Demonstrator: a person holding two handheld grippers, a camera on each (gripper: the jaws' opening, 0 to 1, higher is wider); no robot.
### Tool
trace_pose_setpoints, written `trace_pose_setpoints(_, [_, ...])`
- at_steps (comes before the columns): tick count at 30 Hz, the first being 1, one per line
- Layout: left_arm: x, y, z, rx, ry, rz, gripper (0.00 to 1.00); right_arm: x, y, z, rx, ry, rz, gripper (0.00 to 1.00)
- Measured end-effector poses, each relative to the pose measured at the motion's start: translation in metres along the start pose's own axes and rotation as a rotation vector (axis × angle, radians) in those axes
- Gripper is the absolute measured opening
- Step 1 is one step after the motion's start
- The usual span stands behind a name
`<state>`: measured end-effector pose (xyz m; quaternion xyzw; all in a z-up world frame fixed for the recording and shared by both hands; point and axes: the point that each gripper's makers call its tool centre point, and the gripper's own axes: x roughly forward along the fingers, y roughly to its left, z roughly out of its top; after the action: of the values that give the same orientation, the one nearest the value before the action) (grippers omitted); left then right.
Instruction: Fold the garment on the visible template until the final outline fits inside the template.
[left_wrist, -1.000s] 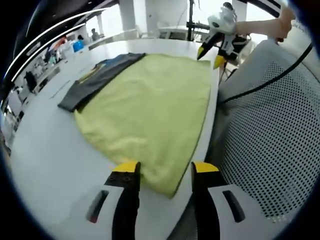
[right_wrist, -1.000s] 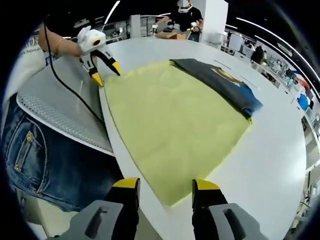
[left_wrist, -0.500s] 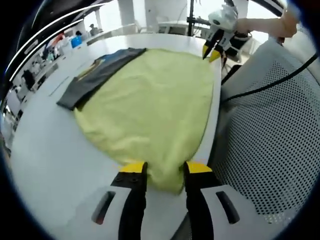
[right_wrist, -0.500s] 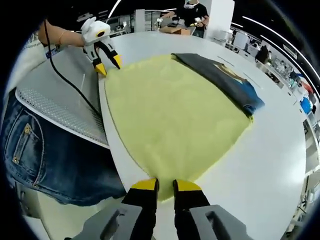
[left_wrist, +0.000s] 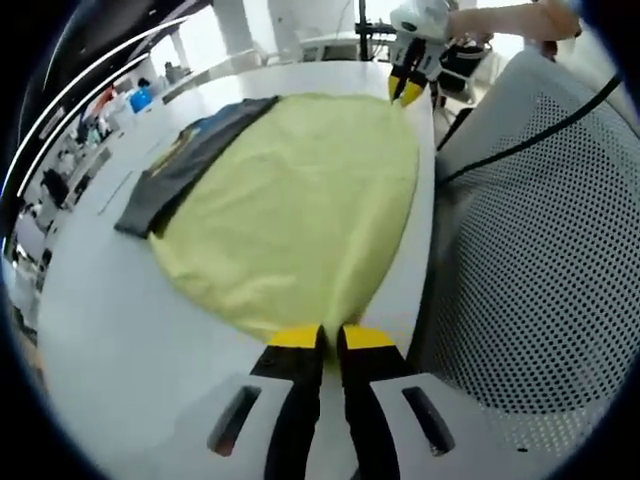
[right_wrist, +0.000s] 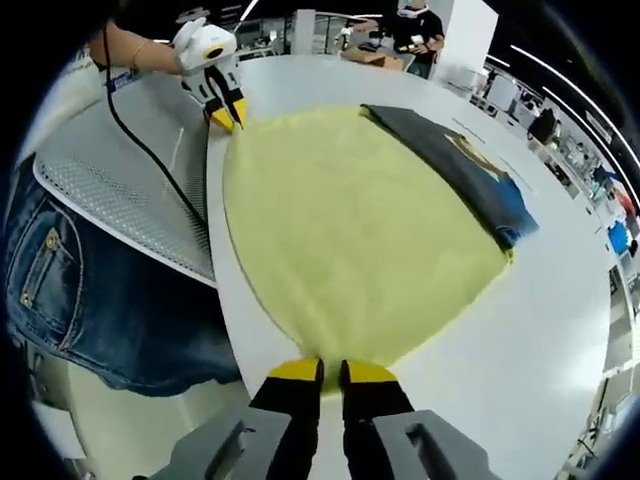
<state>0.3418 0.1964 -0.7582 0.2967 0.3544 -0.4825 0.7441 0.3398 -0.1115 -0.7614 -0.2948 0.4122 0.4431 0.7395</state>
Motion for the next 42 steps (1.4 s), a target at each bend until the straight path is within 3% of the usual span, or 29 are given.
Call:
trace_pose_setpoints(16, [-0.021,0.001,0.004,-0.078,-0.019,0.063,0.01,-0.014,0.013,0.008,0.058,-0.055,-0.007,0.0])
trace_pose_setpoints(32, [-0.037,-0.023,0.001,-0.17,-0.002,0.051,0.01,-0.025,0.035,0.006,0.077,-0.062,0.019,0.0])
trace_pose_setpoints(42, [-0.049,-0.037,-0.002,-0.149,0.019,0.021,0.01,-0.035,0.052,0.008,0.072,-0.056,0.07,0.0])
